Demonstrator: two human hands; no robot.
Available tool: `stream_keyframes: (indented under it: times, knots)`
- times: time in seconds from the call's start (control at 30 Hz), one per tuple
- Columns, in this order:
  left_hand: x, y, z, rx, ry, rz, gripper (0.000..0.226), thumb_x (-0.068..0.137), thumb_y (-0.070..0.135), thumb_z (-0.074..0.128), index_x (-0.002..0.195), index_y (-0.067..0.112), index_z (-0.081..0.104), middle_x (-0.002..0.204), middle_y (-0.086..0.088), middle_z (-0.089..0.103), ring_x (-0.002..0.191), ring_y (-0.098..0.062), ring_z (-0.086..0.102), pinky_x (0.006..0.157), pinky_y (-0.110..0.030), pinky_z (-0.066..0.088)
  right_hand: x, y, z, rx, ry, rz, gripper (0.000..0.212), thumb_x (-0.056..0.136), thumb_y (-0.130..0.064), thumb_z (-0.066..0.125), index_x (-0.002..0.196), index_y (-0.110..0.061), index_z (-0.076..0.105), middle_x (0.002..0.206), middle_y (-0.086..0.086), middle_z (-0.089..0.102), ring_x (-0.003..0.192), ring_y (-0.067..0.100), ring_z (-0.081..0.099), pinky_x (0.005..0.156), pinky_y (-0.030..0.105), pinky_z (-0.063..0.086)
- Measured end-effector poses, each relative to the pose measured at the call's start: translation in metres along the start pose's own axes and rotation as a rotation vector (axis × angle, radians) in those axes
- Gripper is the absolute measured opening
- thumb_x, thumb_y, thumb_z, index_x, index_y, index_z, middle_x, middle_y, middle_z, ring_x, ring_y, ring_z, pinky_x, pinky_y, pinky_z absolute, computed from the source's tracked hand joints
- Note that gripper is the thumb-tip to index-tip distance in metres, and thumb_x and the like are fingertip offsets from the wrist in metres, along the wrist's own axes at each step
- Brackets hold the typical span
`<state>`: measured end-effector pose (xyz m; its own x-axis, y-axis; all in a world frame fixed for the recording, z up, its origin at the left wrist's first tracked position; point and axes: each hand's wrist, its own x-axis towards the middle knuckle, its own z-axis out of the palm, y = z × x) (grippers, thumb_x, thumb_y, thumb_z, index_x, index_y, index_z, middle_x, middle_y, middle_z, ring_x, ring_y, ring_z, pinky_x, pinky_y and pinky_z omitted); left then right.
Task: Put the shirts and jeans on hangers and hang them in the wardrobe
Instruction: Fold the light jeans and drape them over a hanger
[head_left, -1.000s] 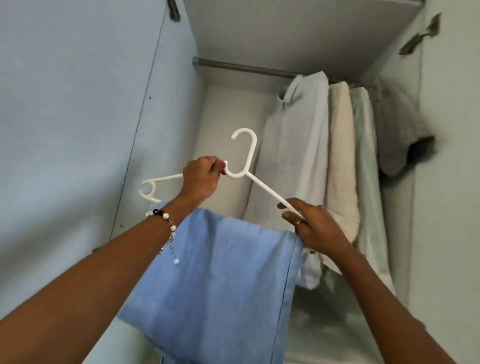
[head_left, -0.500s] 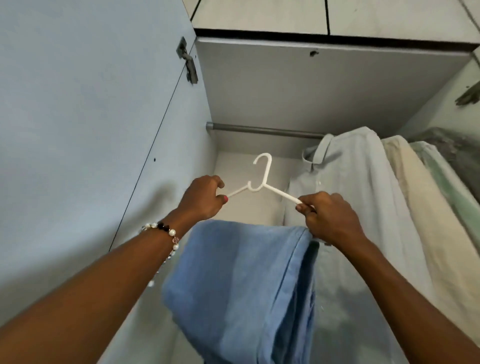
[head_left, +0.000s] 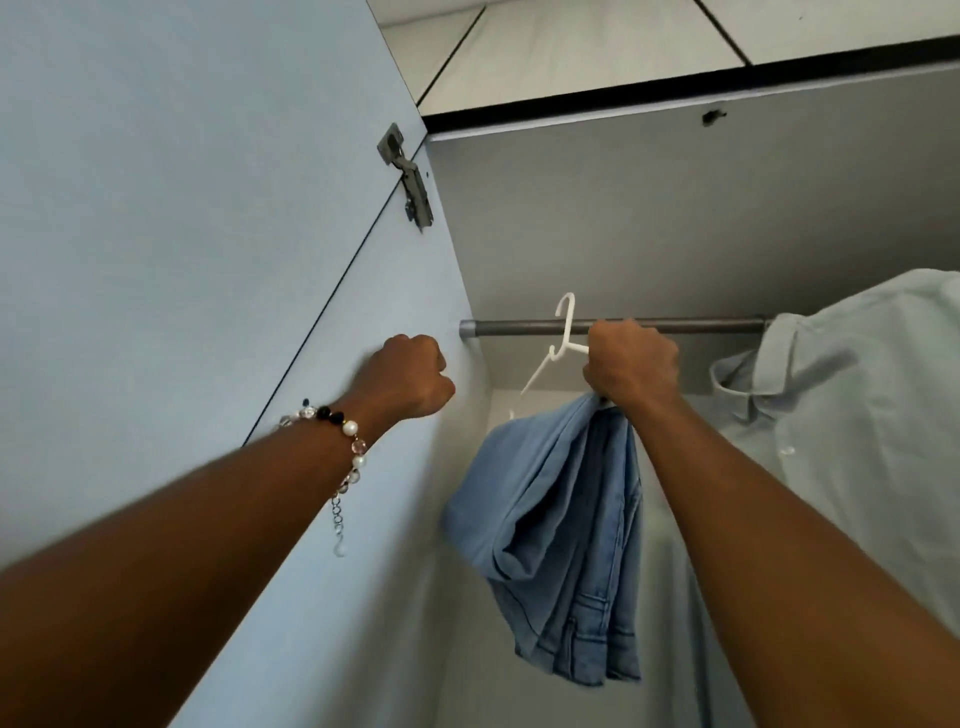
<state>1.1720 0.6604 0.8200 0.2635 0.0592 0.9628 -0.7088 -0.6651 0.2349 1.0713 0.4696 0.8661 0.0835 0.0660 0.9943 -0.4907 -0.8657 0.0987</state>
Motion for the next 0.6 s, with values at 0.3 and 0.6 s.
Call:
stream_keyframes:
  times: [0.3,0.6]
  knots:
    - [0.027,-0.006,0.0,-0.033,0.057,-0.055,0.025,0.084,0.021,0.062,0.105,0.007,0.061,0.106,-0.012,0.063,0.096,-0.028,0.062,0.084,-0.035,0.053,0.036,-0.049,0.051,0.056,0.082,0.01,0.028,0.095,-0.012,0.048,0.119,-0.012,0.062,0.112,0.01,0.066,0.103,0.031,0.065,0.073,0.035,0.047]
    - [0.013,-0.013,0.01,-0.082,0.037,-0.061,0.014,0.081,0.017,0.055,0.075,0.005,0.061,0.085,-0.017,0.066,0.084,-0.031,0.063,0.067,-0.031,0.053,0.03,-0.077,0.038,0.622,-0.025,0.163,0.028,0.091,-0.017,0.054,0.117,-0.005,0.055,0.123,0.017,0.057,0.112,0.038,0.056,0.086,0.036,0.047]
